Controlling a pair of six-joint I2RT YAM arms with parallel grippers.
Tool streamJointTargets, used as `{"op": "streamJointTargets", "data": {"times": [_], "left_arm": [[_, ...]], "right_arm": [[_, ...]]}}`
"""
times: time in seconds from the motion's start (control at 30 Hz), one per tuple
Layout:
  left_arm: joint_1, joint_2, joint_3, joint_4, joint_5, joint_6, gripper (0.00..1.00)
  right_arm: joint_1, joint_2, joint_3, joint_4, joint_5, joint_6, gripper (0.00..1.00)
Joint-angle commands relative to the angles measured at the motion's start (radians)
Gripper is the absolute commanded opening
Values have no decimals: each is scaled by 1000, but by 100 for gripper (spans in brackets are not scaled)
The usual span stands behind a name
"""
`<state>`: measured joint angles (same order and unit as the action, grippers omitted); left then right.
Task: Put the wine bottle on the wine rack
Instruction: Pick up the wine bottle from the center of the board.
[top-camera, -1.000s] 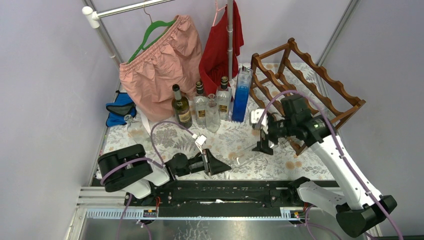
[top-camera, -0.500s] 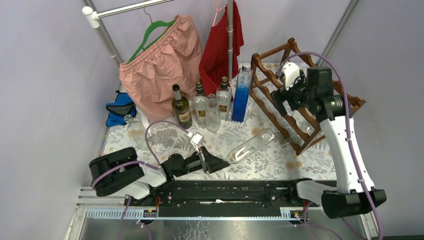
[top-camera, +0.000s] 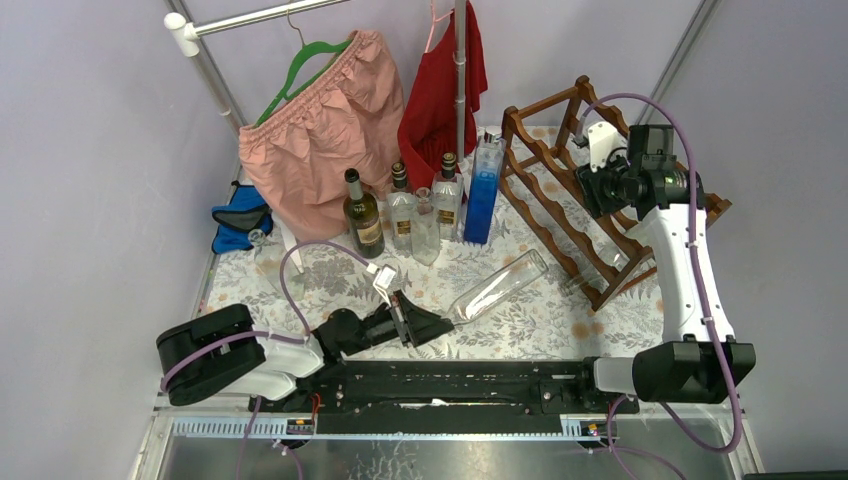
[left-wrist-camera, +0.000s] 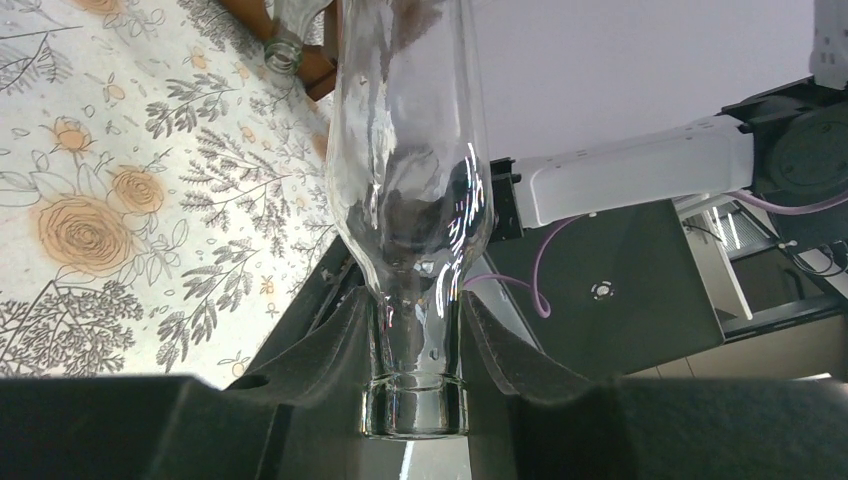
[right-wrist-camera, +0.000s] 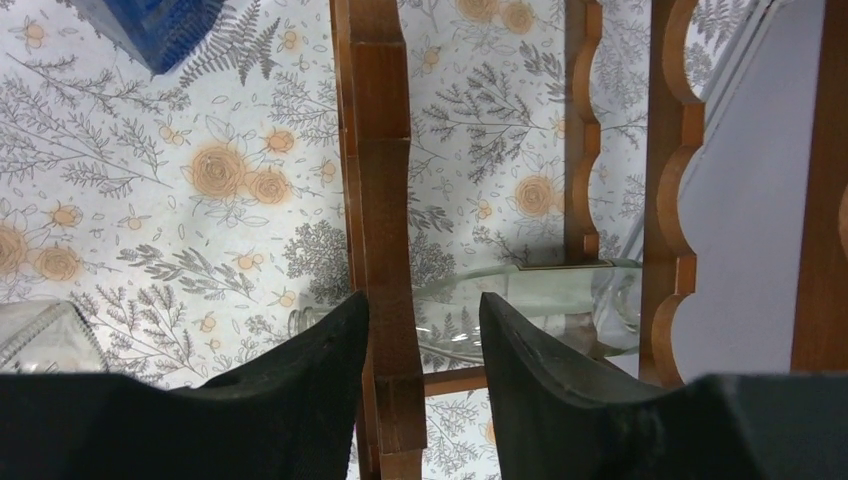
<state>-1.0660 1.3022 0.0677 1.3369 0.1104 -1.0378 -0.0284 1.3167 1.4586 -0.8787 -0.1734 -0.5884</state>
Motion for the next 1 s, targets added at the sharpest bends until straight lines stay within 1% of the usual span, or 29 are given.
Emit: {"op": "streamJointTargets", "data": {"times": [0.0,0.13,0.3,0.47,0.5,0.77,0.97], "left_arm": [[-3,-25,3,111,-25,37,0],[-3,-11,9,126,-23,39,0],[-3,48,29,170,-14,31,0],[-3,133,49,250,-11,10,0],[-3,147,55,256,-10,7,0],[-3,201,100,255,-18,9,0],[-3,258,134,261,-21,-2,0]], "right_arm": [[-16,24,-3,-23,-7,-23,50],[-18,20,-20,-51,-59,-37,47],[-18,7,-28,-97,-112,-59,36],[-18,-18,-31,-128,-150,-78,23],[-18,-22,-31,-134,-155,-80,22],[-18,-39,-17,-174,-195,-87,15],[-18,-57,-6,-195,-208,-83,14]]}}
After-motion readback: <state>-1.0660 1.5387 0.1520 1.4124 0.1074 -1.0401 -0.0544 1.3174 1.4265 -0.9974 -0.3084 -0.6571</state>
